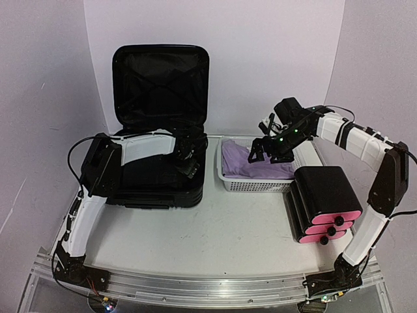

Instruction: Open, take out, and arrange the luggage

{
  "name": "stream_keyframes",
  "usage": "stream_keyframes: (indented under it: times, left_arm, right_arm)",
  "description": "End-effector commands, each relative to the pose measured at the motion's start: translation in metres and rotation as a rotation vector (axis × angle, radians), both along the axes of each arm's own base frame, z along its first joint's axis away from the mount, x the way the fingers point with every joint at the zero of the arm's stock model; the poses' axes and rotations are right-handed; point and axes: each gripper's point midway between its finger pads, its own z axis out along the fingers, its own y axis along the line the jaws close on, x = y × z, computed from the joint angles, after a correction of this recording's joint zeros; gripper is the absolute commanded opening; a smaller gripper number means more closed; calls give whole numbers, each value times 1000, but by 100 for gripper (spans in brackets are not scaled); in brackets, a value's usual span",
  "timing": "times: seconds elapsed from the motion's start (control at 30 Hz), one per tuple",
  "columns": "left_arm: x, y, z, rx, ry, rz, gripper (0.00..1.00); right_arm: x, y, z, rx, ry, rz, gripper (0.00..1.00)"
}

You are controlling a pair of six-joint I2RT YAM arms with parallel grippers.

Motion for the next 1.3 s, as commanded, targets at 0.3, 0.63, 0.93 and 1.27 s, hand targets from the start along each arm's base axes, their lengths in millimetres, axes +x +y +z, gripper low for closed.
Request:
stream_keyframes:
  times: [0.3,0.63,0.93,1.27]
  left_arm:
    - [15,25,-5,-34,13,101,63]
    - [14,13,57,-247,-13,41,18]
    - [1,20,110,-372,-55,-7,4]
    - [-33,13,159,-530,-64,-134,0]
  right_arm:
    - [5,11,18,70,-22,-1,98]
    - [13,40,30,202,3,-17,98]
    - [41,76,47,381,48,-123,98]
    - [99,152,52,630,104,-296,98]
